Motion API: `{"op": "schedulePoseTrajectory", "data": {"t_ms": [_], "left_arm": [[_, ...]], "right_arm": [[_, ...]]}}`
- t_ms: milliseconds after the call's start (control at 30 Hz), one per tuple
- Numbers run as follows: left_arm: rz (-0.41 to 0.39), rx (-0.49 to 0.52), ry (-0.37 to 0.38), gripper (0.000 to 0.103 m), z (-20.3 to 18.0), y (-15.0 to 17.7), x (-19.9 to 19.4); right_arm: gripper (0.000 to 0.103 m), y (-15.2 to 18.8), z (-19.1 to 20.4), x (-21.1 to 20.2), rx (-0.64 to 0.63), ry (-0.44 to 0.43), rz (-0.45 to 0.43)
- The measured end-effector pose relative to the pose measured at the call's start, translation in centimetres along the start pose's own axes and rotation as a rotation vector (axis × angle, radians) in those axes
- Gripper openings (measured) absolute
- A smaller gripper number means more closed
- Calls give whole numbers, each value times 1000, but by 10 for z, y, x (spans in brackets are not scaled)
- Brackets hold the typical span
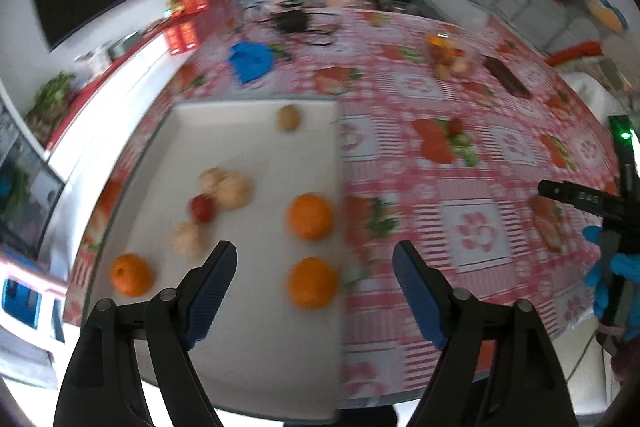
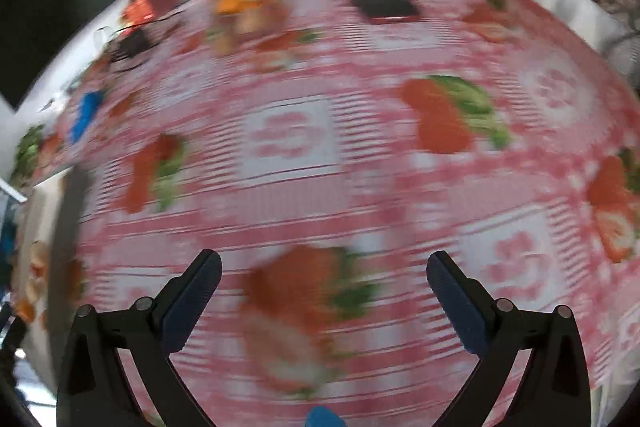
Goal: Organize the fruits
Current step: 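Lift both open tools out of the tray and move back over the table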
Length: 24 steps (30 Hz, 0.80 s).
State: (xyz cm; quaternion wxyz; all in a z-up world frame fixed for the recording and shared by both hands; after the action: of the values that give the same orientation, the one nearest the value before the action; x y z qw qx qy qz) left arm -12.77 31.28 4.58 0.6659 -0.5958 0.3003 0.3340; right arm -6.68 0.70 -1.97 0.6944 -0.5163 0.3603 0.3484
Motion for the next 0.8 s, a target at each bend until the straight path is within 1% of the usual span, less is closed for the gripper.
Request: {"op": "schedulePoseTrajectory", "data": {"t_ms": [67,133,200,233,267,333,433,533,600,767,800], "left_arm": [[-3,40,10,83,-20,-8,0],[-1,82,20,83,-42,-19,3],[1,114,28,83,-64,-32,10],[7,122,30,83,-71,-38,13],[14,126,38,83,-80,-44,18],[28,126,55,83,-96,-57,28],[37,149,36,83,-121,-75,49],[84,191,0,83,-145,-85,82],[112,192,-4,83,-159,-93,104],[134,164,-14,83,-174,-106,139],[128,145,-5,83,-174,-110,144]], "right_arm": [[103,-1,-22,1,8,48,-8],[103,1,-33,0,-4,82,-37],[103,2,-38,-1,-27,89,-55],[103,3,-37,0,-58,106,-65],[103,4,-34,0,-86,112,-88],[103,7,-37,-2,-95,103,-127],[103,8,-39,-3,-98,100,-129],[103,9,-39,-5,-97,100,-133],[103,8,-38,-2,-96,99,-134],[103,9,-38,-2,-95,98,-137],[103,9,-38,-2,-95,97,-137]]}}
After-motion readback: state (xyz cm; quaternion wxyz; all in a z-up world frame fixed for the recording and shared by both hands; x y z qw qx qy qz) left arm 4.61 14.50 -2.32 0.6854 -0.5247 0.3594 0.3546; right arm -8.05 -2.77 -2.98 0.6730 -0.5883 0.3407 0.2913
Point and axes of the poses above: each gripper's, at about its wrist camera, not at the fingertips, and x roughly the way its jaws point, z to its left, y to its underside, the point moved 4 cm from there along x, roughly the way its jaws point, and after that the axes turned 6 degrees about -y, right-handed, at the moved point
